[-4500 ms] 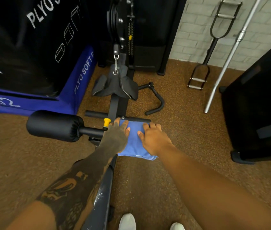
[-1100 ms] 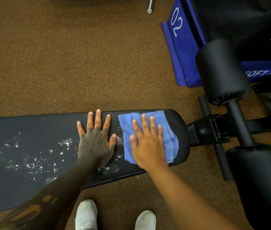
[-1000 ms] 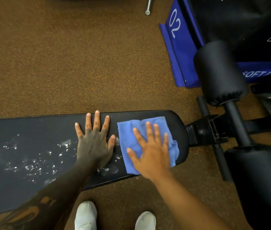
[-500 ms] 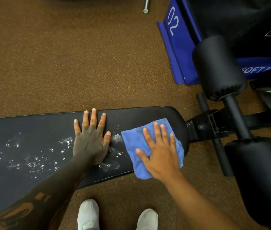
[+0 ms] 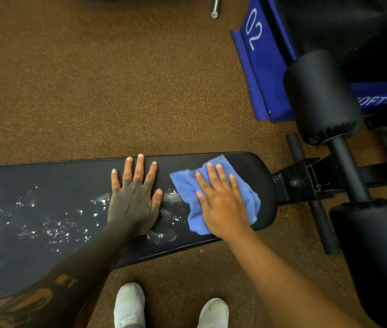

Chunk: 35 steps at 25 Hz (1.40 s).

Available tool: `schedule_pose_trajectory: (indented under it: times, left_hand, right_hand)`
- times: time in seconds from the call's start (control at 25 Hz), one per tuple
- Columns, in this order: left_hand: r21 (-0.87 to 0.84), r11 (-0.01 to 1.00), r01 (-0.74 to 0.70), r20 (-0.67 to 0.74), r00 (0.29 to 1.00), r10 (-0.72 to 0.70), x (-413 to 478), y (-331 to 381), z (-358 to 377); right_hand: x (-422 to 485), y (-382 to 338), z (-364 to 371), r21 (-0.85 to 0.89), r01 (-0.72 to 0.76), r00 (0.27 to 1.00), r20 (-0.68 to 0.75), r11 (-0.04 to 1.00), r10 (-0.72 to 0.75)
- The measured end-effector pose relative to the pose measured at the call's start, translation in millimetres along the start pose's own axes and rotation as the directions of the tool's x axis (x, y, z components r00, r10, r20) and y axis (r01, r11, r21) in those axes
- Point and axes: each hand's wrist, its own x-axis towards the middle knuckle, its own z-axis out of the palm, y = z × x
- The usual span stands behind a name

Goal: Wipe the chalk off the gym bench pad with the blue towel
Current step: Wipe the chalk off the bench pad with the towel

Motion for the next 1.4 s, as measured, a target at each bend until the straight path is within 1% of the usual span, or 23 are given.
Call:
schedule_pose_trajectory:
  times: [0.04, 0.08, 0.12, 0.2, 0.24, 0.28, 0.36, 0.44, 0.48, 0.52, 0.56, 0.68, 0.72, 0.76, 0.84, 0.92, 1.0, 1.04, 1.16, 1.2, 1.24, 1.28, 1.4]
  left_hand:
    - [-0.001, 1.0, -0.001, 0.003, 1.0, 0.001, 0.1, 0.5, -0.6]
    - [0.001, 1.0, -0.003, 0.01, 1.0, 0.003, 0.4, 0.7, -1.4]
    - [0.002, 1.0, -0.002, 0.016, 1.0, 0.002, 1.0, 0.3, -1.9]
    - [0.007, 1.0, -0.001, 0.02, 1.0, 0.0, 1.3, 0.8, -2.3]
    - [0.01, 1.0, -0.003, 0.017, 1.0, 0.003, 1.6, 1.2, -1.8]
    - [0.009, 1.0, -0.004, 0.015, 1.0, 0.004, 1.1, 0.9, -1.0]
    - [-0.002, 1.0, -0.005, 0.012, 1.0, 0.005, 0.5, -0.5, -0.4]
    - [-0.028, 0.999, -0.015, 0.011, 1.0, 0.015, 0.3, -1.6, -1.1]
    - [-0.043, 0.999, -0.024, 0.01, 1.0, 0.025, -0.4, -2.6, -2.2]
    - [-0.055, 0.998, -0.032, 0.005, 0.999, 0.032, -0.7, -4.3, -3.4]
    - [-0.065, 0.997, -0.038, 0.003, 0.999, 0.038, -0.8, -6.1, -4.3]
    - [-0.105, 0.993, -0.054, 0.007, 0.998, 0.055, -1.5, -9.8, -5.1]
    - [-0.119, 0.991, -0.059, 0.004, 0.998, 0.06, -1.6, -10.6, -4.8]
    - [-0.131, 0.989, -0.061, -0.002, 0.998, 0.062, -1.4, -11.5, -3.7]
    - [-0.133, 0.989, -0.058, -0.004, 0.998, 0.058, -1.1, -13.2, -2.2]
    - [-0.122, 0.991, -0.049, -0.006, 0.999, 0.049, -1.4, -11.5, -2.4]
    - [-0.132, 0.99, -0.043, -0.005, 0.999, 0.043, -1.9, -9.9, -4.6]
    - [-0.145, 0.989, -0.04, 0.001, 0.999, 0.041, -1.8, -9.5, -6.0]
    - [-0.179, 0.983, -0.032, 0.022, 0.999, 0.036, -1.6, -9.8, -10.0]
    - [-0.187, 0.982, -0.03, 0.023, 0.999, 0.035, -1.3, -11.0, -10.8]
    - [-0.194, 0.981, -0.023, 0.025, 0.999, 0.028, -1.2, -12.7, -11.4]
    - [-0.195, 0.981, -0.016, 0.026, 0.999, 0.021, -1.0, -15.0, -12.0]
    - [-0.193, 0.981, -0.026, 0.032, 0.999, 0.033, -1.2, -19.0, -12.1]
  right_hand:
    - [-8.1, 9.5, -2.1, -0.02, 0.028, 0.999, 0.018, 0.999, -0.028]
    - [-4.8, 20.3, -4.3, -0.029, -0.009, 1.0, 0.019, 1.0, 0.009]
    - [8.1, 26.9, -7.7, -0.039, -0.107, 0.994, 0.015, 0.993, 0.108]
    - [44.7, 23.2, -13.6, -0.058, -0.302, 0.952, 0.029, 0.951, 0.304]
    - [58.6, 11.4, -14.0, -0.046, -0.332, 0.941, 0.056, 0.942, 0.334]
    - [64.2, -4.9, -11.8, -0.02, -0.302, 0.951, 0.069, 0.953, 0.302]
    - [49.5, -33.2, -4.0, 0.032, -0.153, 0.987, 0.062, 0.988, 0.151]
    - [16.5, -34.9, -2.7, 0.048, -0.038, 0.997, 0.067, 0.998, 0.034]
    - [4.7, -26.6, -5.2, 0.046, -0.014, 0.997, 0.078, 0.999, 0.01]
    - [2.9, -16.4, -7.8, 0.04, -0.023, 0.996, 0.087, 0.999, 0.019]
    - [9.2, -7.4, -9.5, 0.023, -0.068, 0.994, 0.084, 0.997, 0.066]
    - [52.5, -7.6, -9.6, -0.033, -0.26, 0.962, 0.074, 0.965, 0.261]
    - [62.4, -18.3, -8.7, -0.031, -0.26, 0.961, 0.084, 0.965, 0.262]
    - [65.9, -30.1, -6.6, -0.015, -0.212, 0.973, 0.09, 0.977, 0.213]
    - [50.5, -45.9, -2.8, 0.018, -0.058, 0.994, 0.095, 0.998, 0.056]
    - [19.9, -38.4, -3.0, 0.006, 0.054, 0.994, 0.092, 0.999, -0.055]
    - [4.1, -18.0, -7.7, -0.004, 0.064, 0.993, 0.097, 0.998, -0.064]
    - [7.1, -7.6, -9.5, -0.004, 0.025, 0.994, 0.107, 1.0, -0.025]
    - [42.1, 0.0, -11.7, -0.018, -0.183, 0.975, 0.127, 0.983, 0.184]
    - [54.8, -7.9, -11.2, -0.019, -0.221, 0.966, 0.131, 0.975, 0.221]
    - [63.7, -19.8, -10.5, -0.011, -0.213, 0.968, 0.134, 0.977, 0.213]
    - [66.7, -33.0, -8.0, 0.01, -0.169, 0.976, 0.139, 0.986, 0.166]
    - [34.0, -52.4, -0.7, 0.019, 0.039, 0.991, 0.128, 0.999, -0.041]
